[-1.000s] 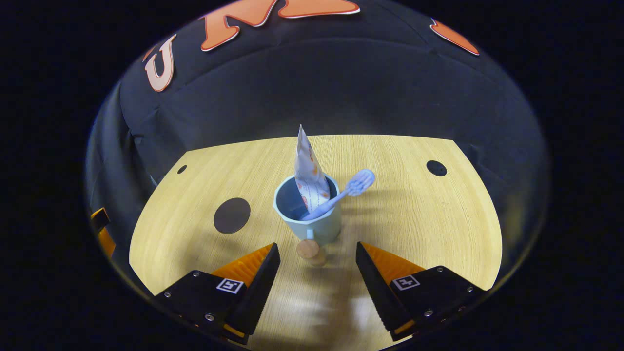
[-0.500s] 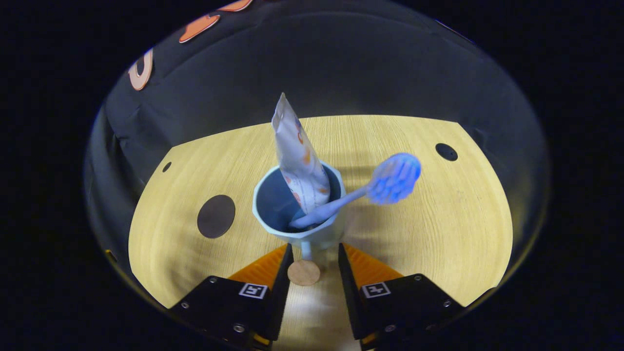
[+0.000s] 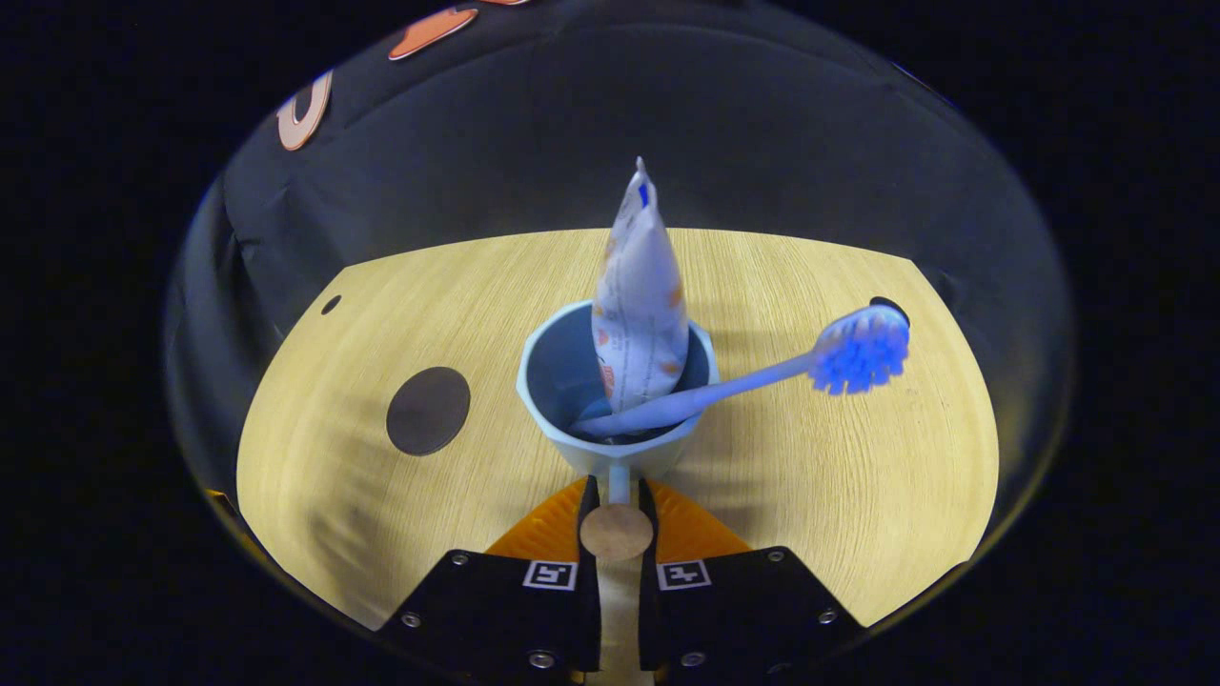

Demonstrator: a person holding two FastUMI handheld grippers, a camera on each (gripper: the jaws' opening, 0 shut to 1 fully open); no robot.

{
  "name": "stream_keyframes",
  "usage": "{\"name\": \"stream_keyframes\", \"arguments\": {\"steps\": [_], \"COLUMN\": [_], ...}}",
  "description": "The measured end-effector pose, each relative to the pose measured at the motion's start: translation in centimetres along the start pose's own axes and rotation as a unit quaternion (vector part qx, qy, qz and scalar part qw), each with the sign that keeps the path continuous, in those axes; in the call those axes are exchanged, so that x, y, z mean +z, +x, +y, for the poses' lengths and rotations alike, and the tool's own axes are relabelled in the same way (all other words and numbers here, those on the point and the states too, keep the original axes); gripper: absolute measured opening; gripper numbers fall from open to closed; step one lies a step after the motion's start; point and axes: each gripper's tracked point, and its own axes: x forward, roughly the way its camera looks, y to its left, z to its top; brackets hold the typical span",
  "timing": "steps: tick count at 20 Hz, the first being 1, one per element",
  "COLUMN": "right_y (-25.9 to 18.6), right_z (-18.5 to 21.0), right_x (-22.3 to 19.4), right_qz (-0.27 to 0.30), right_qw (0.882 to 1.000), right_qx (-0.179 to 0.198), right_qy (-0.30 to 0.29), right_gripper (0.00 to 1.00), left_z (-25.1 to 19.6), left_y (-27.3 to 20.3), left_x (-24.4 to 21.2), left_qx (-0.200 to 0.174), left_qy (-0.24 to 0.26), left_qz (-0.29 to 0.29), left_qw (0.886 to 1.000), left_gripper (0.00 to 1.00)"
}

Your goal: Put the toothbrush and toothpaste on the desktop into the cup, then pick up the cup and place it on the coaster on the desktop.

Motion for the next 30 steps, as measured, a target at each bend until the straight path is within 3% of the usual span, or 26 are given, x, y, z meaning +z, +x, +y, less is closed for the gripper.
{"name": "stream_keyframes", "arguments": {"steps": [14, 26, 30], "right_y": [-0.7, -1.0, -1.2], "right_z": [1.3, 1.4, 0.7], "right_x": [0.8, 0.1, 0.6], "right_qz": [-0.029, 0.001, -0.004], "right_qw": [0.997, 0.993, 0.993], "right_qx": [0.045, 0.071, 0.044], "right_qy": [-0.061, -0.09, -0.108], "right_gripper": [0.16, 0.16, 0.16], "left_z": [-4.5, -7.0, -7.8], "left_y": [1.4, -1.3, -2.4], "left_x": [-7.8, -8.9, -8.7], "left_qx": [0.003, 0.03, 0.028], "left_qy": [-0.014, -0.045, -0.042], "left_qz": [0.036, 0.045, 0.044], "left_qw": [0.999, 0.998, 0.998], "left_gripper": [0.98, 0.98, 0.98]}}
